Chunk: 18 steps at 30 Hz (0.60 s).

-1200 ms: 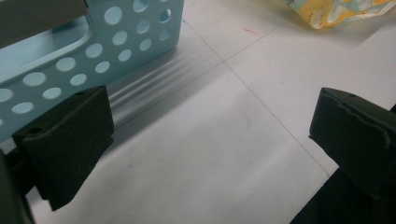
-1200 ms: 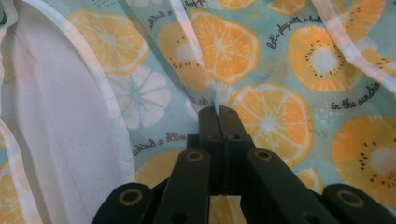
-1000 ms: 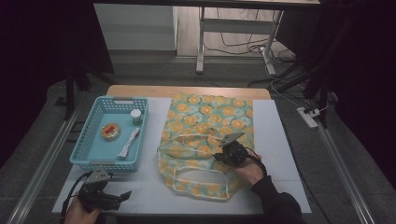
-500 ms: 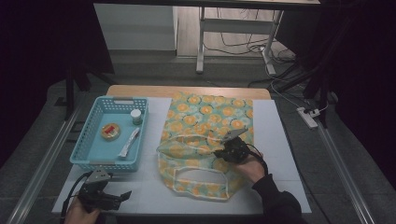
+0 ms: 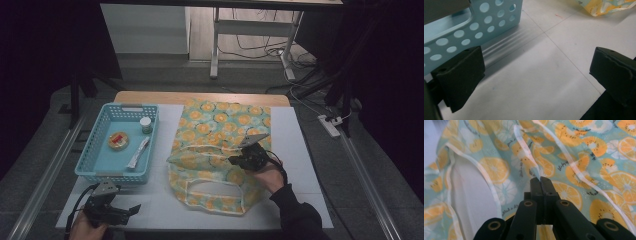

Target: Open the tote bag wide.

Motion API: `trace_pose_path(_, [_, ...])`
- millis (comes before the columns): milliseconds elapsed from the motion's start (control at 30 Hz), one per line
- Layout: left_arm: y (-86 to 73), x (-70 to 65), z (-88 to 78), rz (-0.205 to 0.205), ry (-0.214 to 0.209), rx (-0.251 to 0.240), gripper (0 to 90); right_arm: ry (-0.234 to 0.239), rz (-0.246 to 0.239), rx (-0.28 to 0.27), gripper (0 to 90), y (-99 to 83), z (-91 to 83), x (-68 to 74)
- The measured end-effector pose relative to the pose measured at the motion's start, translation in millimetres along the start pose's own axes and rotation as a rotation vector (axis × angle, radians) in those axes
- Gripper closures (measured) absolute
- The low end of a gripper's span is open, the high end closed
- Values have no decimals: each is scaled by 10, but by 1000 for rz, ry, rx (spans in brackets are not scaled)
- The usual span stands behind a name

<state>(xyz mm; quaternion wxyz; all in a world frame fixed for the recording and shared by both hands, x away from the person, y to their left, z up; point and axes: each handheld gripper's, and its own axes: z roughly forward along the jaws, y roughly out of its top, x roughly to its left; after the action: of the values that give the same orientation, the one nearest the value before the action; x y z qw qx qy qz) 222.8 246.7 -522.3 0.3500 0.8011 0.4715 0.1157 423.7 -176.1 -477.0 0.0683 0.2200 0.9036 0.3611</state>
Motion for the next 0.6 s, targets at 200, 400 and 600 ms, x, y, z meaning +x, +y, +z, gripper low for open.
trace_pose_path(200, [0,3,1,-5,0,0,3,40,13,-35,900,116,-18,1])
trace_pose_path(400, [-2,9,-3,-8,-3,-1,3,39,-28,-34,900,246,-10,34])
trace_pose_path(600, [-1,9,-3,-9,-2,-1,3,31,-23,-61,900,384,-39,21])
